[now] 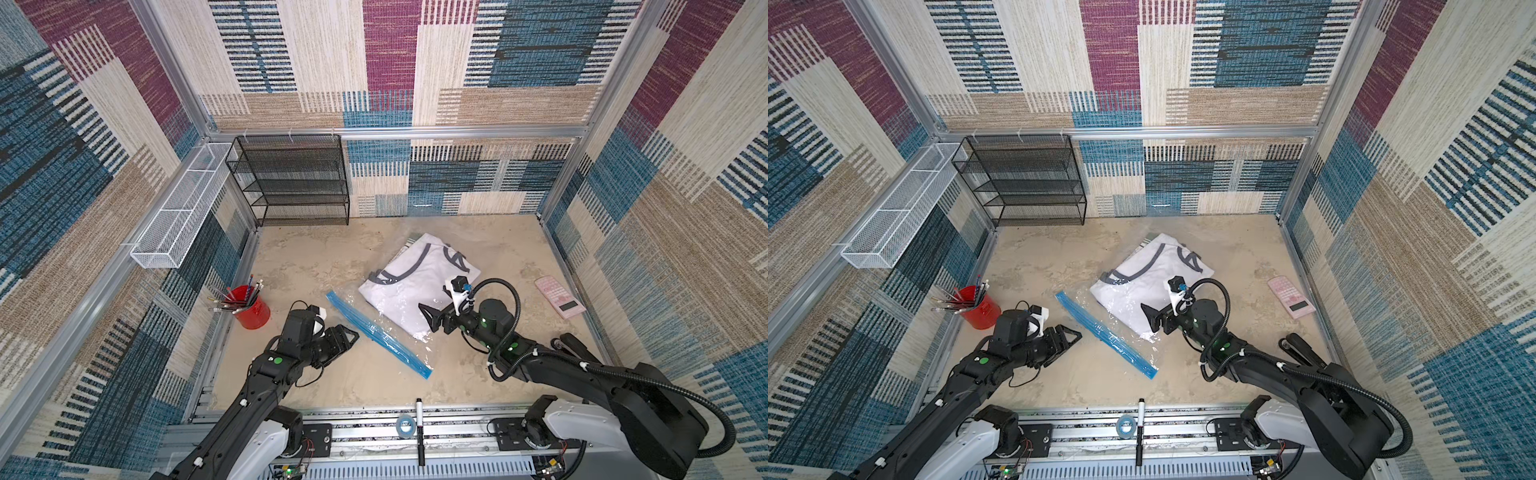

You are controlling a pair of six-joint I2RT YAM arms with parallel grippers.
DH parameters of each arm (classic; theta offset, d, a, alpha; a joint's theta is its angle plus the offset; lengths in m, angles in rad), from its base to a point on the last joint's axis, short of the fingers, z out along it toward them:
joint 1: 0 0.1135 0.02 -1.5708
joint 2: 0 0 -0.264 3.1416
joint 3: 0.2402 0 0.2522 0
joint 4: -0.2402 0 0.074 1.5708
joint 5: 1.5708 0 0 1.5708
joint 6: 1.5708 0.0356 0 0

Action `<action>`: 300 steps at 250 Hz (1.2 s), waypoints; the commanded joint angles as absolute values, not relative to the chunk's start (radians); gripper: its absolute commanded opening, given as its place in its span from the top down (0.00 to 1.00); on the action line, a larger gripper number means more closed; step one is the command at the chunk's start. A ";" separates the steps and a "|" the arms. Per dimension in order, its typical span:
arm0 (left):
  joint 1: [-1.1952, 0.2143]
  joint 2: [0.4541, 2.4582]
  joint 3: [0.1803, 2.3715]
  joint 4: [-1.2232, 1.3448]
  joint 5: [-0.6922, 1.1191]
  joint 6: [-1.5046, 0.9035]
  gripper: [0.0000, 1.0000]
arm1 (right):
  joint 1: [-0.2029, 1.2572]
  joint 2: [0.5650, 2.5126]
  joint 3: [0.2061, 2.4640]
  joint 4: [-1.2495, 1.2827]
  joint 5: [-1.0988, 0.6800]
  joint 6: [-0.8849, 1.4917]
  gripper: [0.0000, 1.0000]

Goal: Take the tank top out of the vacuum bag
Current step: Open the vacuum bag at the center of the board.

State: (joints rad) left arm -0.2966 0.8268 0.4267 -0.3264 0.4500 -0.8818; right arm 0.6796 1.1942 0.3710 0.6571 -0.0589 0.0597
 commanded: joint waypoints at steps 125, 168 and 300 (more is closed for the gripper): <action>-0.316 1.334 0.501 0.270 0.447 -1.001 0.44 | 0.716 1.304 0.406 0.739 -0.057 -0.069 0.01; -0.324 1.397 0.547 0.312 0.446 -1.012 0.81 | 0.718 1.302 0.414 0.719 -0.078 -0.085 0.01; -0.423 1.295 0.662 0.306 0.527 -1.019 1.00 | 0.922 1.406 0.509 0.684 0.131 -0.238 0.00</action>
